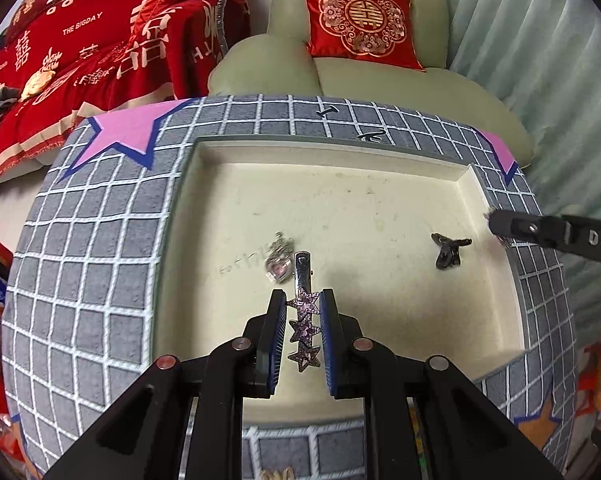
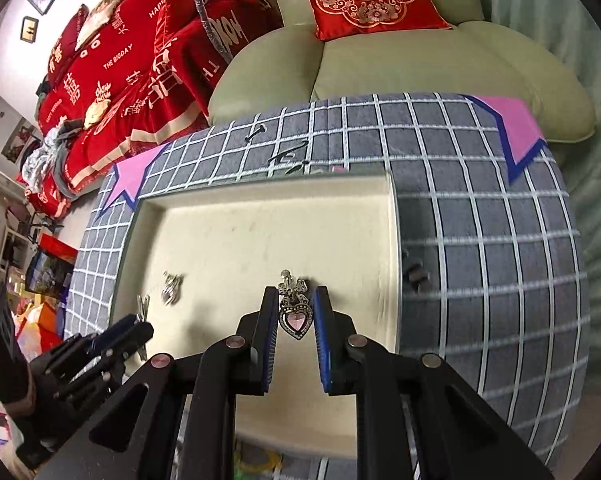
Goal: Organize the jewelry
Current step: 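Lower both held items into the tray and open both tools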
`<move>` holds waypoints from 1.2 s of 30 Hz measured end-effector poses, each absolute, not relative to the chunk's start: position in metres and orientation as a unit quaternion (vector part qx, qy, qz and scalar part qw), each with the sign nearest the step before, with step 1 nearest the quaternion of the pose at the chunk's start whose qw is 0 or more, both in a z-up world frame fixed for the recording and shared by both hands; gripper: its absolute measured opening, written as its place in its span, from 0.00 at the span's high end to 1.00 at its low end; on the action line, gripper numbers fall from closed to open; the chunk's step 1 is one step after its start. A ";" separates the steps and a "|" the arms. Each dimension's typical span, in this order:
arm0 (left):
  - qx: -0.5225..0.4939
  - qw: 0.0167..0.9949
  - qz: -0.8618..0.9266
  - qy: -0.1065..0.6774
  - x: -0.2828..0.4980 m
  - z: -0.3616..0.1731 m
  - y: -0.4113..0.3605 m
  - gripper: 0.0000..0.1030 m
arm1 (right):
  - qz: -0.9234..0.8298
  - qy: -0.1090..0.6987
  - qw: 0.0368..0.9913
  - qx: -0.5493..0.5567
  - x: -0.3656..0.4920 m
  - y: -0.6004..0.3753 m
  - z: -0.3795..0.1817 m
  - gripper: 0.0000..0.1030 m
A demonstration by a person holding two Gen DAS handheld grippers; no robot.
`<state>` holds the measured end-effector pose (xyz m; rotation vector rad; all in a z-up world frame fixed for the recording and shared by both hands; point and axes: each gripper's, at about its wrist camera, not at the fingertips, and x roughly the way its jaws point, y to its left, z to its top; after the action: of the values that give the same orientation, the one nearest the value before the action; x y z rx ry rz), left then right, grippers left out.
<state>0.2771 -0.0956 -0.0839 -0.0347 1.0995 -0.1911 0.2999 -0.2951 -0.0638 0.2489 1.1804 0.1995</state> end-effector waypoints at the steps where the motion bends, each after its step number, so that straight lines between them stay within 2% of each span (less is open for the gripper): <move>1: -0.014 0.848 -0.091 0.522 0.279 -0.086 -0.099 0.74 | 0.093 0.555 0.818 0.117 0.305 -0.297 -0.067 0.82; 14: 0.028 0.836 -0.076 0.543 0.295 -0.115 -0.120 0.74 | 0.088 0.586 0.799 0.100 0.340 -0.304 -0.109 0.82; 23: 0.074 0.840 -0.073 0.533 0.293 -0.117 -0.131 0.73 | 0.092 0.591 0.797 0.085 0.340 -0.301 -0.113 0.80; 24: 0.077 0.839 -0.072 0.533 0.293 -0.117 -0.132 0.73 | 0.094 0.592 0.795 0.088 0.340 -0.301 -0.113 0.79; 25: 0.079 0.839 -0.070 0.534 0.292 -0.116 -0.133 0.73 | 0.098 0.593 0.794 0.093 0.341 -0.300 -0.112 0.71; 26: 0.080 0.838 -0.070 0.535 0.292 -0.115 -0.133 0.73 | 0.099 0.592 0.794 0.096 0.342 -0.297 -0.113 0.55; 27: 0.080 0.839 -0.070 0.534 0.292 -0.114 -0.133 0.73 | 0.103 0.588 0.796 0.102 0.341 -0.298 -0.111 0.49; 34: 0.078 0.844 -0.075 0.525 0.287 -0.104 -0.128 0.73 | 0.112 0.565 0.805 0.143 0.332 -0.304 -0.090 0.41; 35: 0.077 0.845 -0.076 0.524 0.287 -0.102 -0.127 0.56 | 0.112 0.561 0.806 0.150 0.330 -0.306 -0.086 0.39; 36: 0.077 0.847 -0.075 0.520 0.285 -0.099 -0.126 0.15 | 0.114 0.559 0.807 0.153 0.327 -0.306 -0.083 0.38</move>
<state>0.2852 -0.1255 -0.0987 0.1622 1.0974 -0.1573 0.3275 -0.3061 -0.0834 0.3271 1.1963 0.2429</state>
